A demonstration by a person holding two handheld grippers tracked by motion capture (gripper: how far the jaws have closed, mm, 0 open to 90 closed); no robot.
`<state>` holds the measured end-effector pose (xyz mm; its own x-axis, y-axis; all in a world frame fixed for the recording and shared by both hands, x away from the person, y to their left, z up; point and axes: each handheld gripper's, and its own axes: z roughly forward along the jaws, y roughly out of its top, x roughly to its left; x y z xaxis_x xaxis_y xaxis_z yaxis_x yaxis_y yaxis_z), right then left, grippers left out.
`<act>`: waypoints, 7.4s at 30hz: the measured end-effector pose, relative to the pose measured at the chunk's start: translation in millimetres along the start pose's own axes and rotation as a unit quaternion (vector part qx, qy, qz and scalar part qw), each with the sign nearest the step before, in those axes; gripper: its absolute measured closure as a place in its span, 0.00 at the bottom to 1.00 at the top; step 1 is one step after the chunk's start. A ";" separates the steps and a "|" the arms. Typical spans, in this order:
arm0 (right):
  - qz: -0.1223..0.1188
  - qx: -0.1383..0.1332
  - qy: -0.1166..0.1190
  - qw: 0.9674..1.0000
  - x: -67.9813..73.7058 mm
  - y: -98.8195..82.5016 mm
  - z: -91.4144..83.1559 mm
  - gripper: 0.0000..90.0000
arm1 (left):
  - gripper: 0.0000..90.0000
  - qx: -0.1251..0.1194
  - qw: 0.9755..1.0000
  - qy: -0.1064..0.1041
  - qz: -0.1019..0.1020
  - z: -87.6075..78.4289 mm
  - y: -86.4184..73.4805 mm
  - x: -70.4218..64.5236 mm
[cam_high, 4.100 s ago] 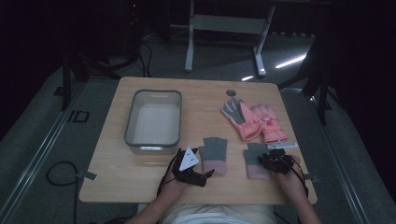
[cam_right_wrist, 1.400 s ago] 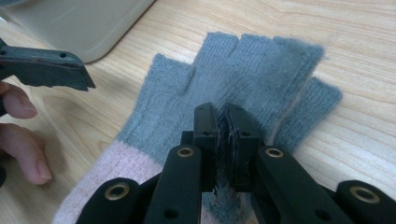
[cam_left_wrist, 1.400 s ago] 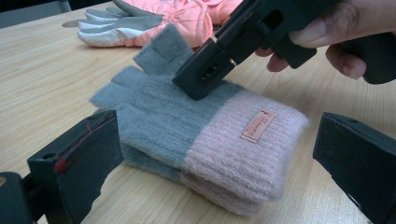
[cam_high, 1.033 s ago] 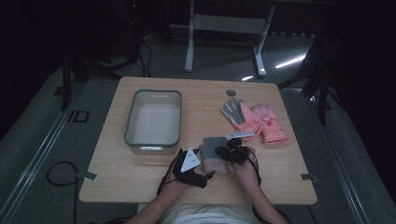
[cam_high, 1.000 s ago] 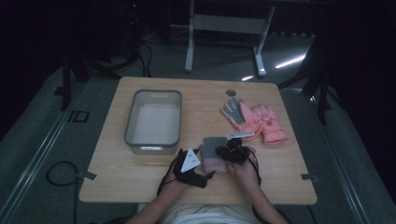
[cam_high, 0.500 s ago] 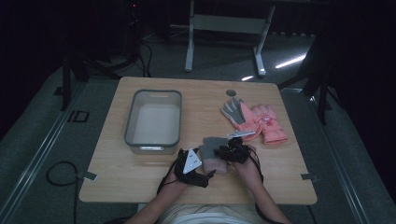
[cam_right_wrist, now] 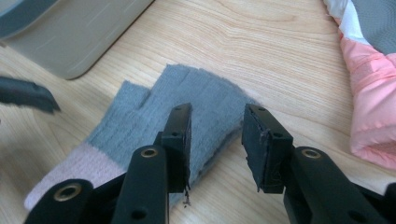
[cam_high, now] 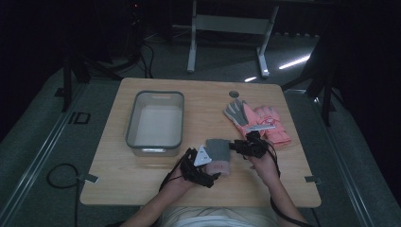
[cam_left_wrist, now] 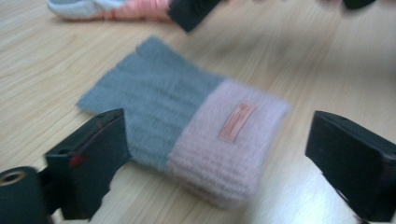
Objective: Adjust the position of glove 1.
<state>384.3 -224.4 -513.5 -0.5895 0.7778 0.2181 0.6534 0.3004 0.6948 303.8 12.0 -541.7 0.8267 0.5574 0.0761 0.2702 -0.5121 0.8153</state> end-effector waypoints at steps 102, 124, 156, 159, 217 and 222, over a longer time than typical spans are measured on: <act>-0.011 -0.070 0.085 0.994 73.5 133.3 31.2 0.83 | 0.75 0.079 0.977 -0.019 0.199 -89.2 68.4 101.8; -0.020 -0.052 0.112 0.992 132.2 168.1 112.4 0.83 | 0.75 0.146 0.964 -0.018 0.222 -132.6 16.6 174.0; -0.028 0.046 0.044 0.998 119.8 159.6 170.7 0.67 | 0.73 0.253 0.929 -0.067 0.262 -64.2 -21.1 198.8; -0.023 0.034 0.053 0.998 117.3 161.2 162.1 0.65 | 0.72 0.255 0.930 -0.066 0.257 -62.0 -19.5 198.4; -0.059 -0.068 0.064 0.994 -1.2 81.4 6.7 0.15 | 0.01 0.112 0.992 0.010 0.050 -31.7 71.6 73.2; -0.051 -0.079 0.073 0.993 -12.8 73.2 -4.3 0.12 | 0.01 0.114 0.993 -0.008 0.035 -21.1 61.9 51.0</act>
<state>437.7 -214.8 -462.5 -0.7196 0.6552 0.2300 0.5105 0.2746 0.8148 352.2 22.5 -475.3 0.8541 0.5066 0.1175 0.3154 -0.6843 0.6575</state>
